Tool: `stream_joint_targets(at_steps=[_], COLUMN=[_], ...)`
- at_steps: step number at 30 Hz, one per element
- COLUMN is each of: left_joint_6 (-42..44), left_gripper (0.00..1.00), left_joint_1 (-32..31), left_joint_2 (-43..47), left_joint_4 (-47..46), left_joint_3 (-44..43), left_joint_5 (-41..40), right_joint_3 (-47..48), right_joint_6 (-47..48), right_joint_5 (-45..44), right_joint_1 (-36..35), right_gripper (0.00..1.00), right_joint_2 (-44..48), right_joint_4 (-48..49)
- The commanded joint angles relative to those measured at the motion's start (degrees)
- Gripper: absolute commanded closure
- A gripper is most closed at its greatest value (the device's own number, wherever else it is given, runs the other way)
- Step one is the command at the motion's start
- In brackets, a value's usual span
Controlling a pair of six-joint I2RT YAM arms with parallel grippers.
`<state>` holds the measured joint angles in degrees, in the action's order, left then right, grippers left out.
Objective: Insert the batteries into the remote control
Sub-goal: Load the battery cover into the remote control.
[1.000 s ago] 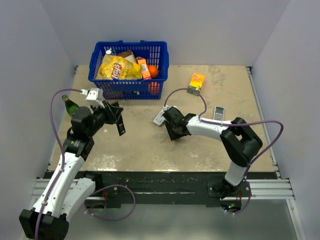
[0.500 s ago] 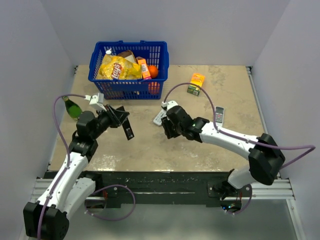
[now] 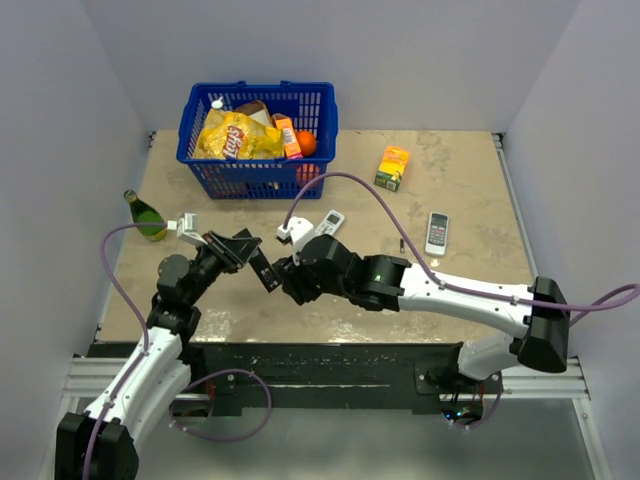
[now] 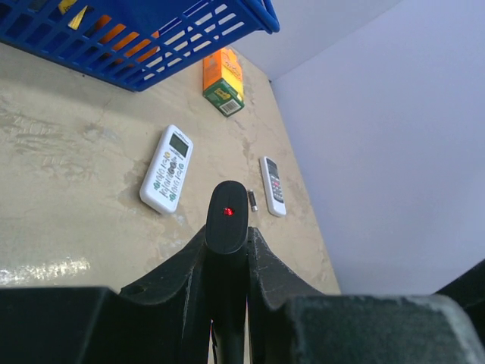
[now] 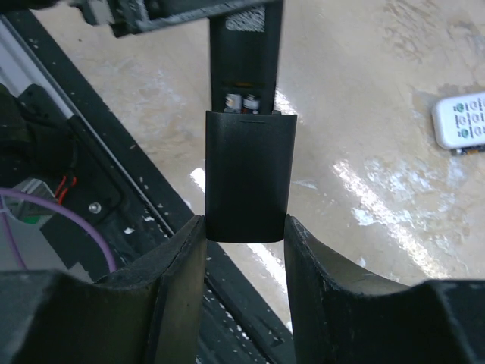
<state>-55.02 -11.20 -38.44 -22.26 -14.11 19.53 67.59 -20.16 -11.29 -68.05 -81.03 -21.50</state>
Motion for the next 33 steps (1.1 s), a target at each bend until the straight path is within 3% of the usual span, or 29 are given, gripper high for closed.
stream_joint_targets(at_steps=[1, 10, 33], left_joint_6=[-4.1, -3.2, -8.3], left_gripper=[1.00, 1.00, 1.00], left_joint_1=[0.4, 0.4, -0.4], left_joint_2=[1.1, 1.7, 1.9], left_joint_4=[-8.8, -7.9, -9.0], left_joint_3=[1.8, 1.4, 2.2], left_joint_5=[-0.4, -1.1, -1.3], right_joint_3=[5.2, 11.7, 13.5], right_joint_6=[-1.1, -1.1, -1.1], right_joint_5=[-2.9, -6.1, -7.1], right_joint_1=[-2.3, -3.3, -3.3], right_gripper=[0.88, 0.88, 0.89], right_joint_2=[-3.3, -10.3, -12.0], right_joint_4=[-2.7, -7.5, -6.3])
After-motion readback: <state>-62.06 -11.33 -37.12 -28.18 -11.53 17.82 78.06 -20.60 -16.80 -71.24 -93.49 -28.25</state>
